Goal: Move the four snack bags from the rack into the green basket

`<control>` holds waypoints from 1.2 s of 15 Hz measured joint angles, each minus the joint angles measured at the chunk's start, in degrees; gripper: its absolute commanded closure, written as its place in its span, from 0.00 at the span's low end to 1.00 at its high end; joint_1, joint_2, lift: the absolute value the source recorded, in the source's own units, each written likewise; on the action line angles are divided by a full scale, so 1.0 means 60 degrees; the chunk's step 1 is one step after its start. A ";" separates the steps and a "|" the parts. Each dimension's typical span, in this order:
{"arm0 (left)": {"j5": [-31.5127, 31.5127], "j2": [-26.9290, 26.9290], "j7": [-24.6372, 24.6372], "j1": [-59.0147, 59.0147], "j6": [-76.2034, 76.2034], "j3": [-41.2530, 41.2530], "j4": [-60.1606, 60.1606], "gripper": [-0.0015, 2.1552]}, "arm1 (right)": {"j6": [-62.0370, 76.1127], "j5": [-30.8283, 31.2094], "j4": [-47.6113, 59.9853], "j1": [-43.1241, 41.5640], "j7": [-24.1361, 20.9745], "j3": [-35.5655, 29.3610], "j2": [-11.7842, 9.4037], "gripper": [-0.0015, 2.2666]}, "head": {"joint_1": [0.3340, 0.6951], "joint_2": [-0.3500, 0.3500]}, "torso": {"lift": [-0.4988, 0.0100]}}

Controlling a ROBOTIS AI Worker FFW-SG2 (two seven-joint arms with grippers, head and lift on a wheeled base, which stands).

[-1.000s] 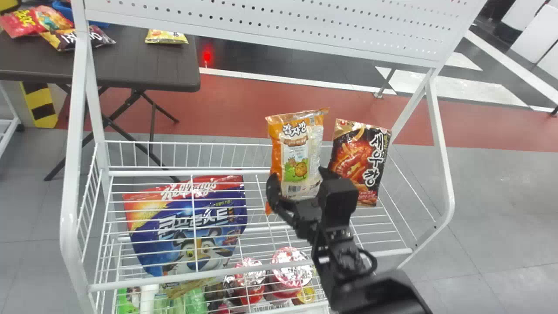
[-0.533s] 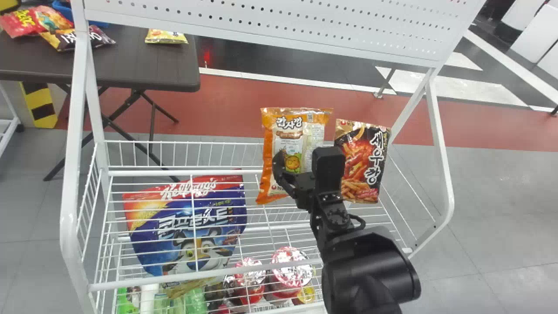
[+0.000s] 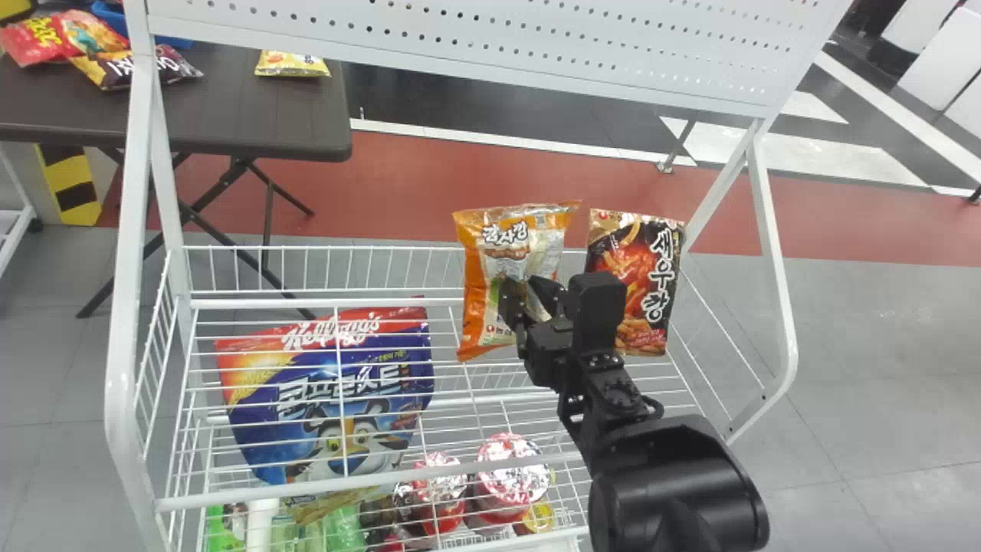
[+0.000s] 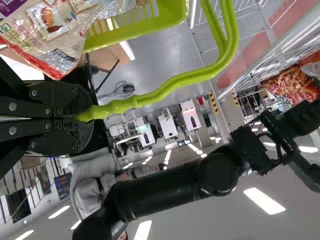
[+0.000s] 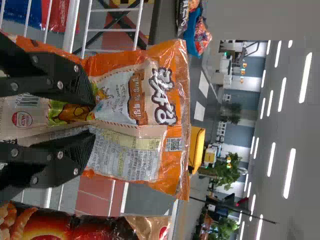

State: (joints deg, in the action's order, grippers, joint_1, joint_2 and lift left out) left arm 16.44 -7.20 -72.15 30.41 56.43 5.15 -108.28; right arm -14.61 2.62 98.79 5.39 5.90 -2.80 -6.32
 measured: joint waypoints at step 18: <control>-0.0044 0.0011 0.0013 -0.0042 0.0022 0.0025 -0.0004 0.87 | -0.6058 -0.2350 0.7387 0.7305 0.3101 -0.0786 -0.0071 0.94 | 1.00 0.00 | 0.98</control>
State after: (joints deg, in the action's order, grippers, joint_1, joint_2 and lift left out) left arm 16.18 -7.14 -72.07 30.16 56.56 5.30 -108.30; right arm -50.95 -11.48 143.11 49.22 24.50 -7.52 -6.74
